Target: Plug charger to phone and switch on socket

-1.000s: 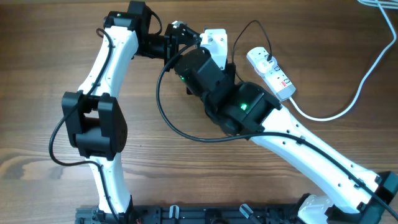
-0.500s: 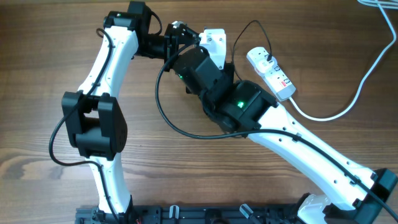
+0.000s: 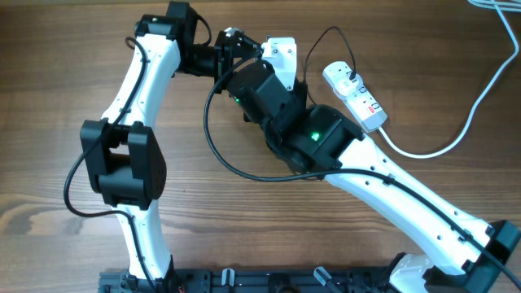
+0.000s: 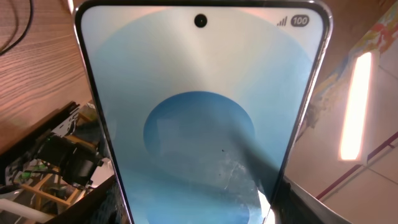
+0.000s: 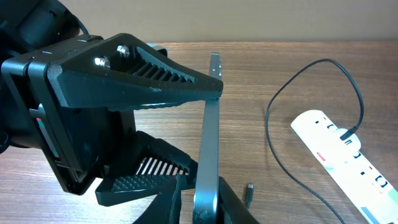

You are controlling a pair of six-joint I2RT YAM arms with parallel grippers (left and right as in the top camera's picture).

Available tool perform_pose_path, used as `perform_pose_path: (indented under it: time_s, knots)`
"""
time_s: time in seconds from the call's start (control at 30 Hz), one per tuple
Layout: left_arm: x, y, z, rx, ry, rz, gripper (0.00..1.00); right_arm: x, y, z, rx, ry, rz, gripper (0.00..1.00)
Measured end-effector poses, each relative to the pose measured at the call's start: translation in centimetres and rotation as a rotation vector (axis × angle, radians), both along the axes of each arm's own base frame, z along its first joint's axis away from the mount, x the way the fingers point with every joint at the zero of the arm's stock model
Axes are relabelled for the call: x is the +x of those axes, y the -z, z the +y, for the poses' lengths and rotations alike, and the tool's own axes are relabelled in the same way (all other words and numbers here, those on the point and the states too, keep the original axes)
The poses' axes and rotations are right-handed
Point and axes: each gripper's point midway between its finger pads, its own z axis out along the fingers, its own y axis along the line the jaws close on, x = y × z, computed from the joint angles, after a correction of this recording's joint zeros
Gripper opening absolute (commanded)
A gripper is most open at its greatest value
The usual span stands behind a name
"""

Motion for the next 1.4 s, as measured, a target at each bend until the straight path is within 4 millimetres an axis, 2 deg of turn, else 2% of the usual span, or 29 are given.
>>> perform_pose_path:
  time_s: [0.1, 0.3, 0.53, 0.77, 0.93, 1.03, 1.13, 1.4]
  knots:
    - [0.0, 0.0, 0.0, 0.0, 0.0, 0.0, 0.63, 0.0, 0.0, 0.0, 0.0, 0.001, 0.0, 0.17]
    - [0.1, 0.0, 0.1, 0.0, -0.003, 0.0, 0.63, 0.1, 0.0, -0.1, 0.001, 0.005, -0.002, 0.08]
    - [0.2, 0.0, 0.4, 0.0, -0.01, 0.0, 0.65, 0.3, 0.1, -0.2, -0.002, 0.013, -0.004, 0.05]
    - [0.2, 0.0, 0.4, 0.0, -0.01, 0.002, 0.79, 0.3, 0.1, -0.2, 0.025, 0.036, -0.001, 0.05]
    - [0.2, -0.2, 0.4, -0.012, -0.009, 0.001, 0.79, 0.5, 0.1, 0.0, 0.133, 0.11, 0.007, 0.05]
    - [0.2, -0.3, 0.4, -0.016, -0.009, 0.002, 0.76, 0.6, 0.1, -0.1, 0.206, 0.173, 0.012, 0.04]
    - [0.2, -0.4, 0.4, -0.02, -0.009, 0.008, 0.7, 0.6, 0.0, -0.2, 0.326, 0.267, 0.024, 0.05]
    - [0.2, -0.5, 0.4, -0.023, -0.01, 0.022, 0.65, -0.6, -0.8, -1.8, 0.708, 0.568, 0.086, 0.05]
